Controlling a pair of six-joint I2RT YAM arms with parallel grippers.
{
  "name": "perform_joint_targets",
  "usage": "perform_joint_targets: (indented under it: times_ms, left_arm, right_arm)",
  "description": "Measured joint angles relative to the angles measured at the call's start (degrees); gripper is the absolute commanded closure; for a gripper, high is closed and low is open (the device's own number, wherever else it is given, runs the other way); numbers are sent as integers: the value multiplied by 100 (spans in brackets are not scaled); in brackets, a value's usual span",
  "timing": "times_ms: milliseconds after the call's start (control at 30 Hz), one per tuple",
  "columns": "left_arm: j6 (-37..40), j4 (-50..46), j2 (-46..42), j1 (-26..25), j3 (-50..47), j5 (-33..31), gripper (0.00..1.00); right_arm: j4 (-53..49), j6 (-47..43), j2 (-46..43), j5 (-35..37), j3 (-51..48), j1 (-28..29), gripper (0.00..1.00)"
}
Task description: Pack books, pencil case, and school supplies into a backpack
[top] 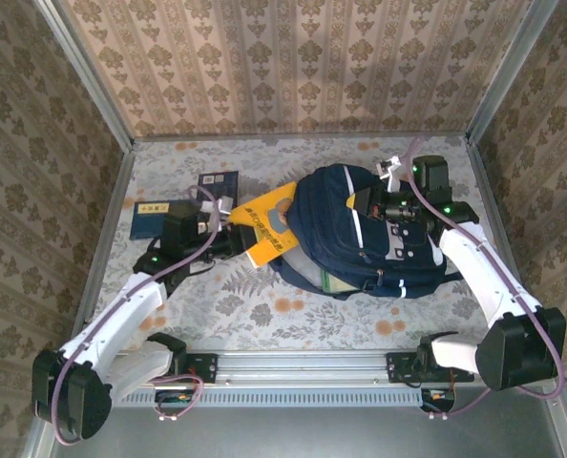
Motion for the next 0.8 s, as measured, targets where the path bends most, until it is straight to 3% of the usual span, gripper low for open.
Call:
perform_joint_targets:
  times_ms: [433, 800]
  left_arm:
    - [-1099, 2332, 1665, -492, -437, 433, 100]
    - [-1947, 4492, 3668, -1117, 212, 400, 100]
  right_arm:
    - [682, 597, -101, -542, -74, -31, 100]
    - [1003, 890, -251, -748, -190, -28, 100]
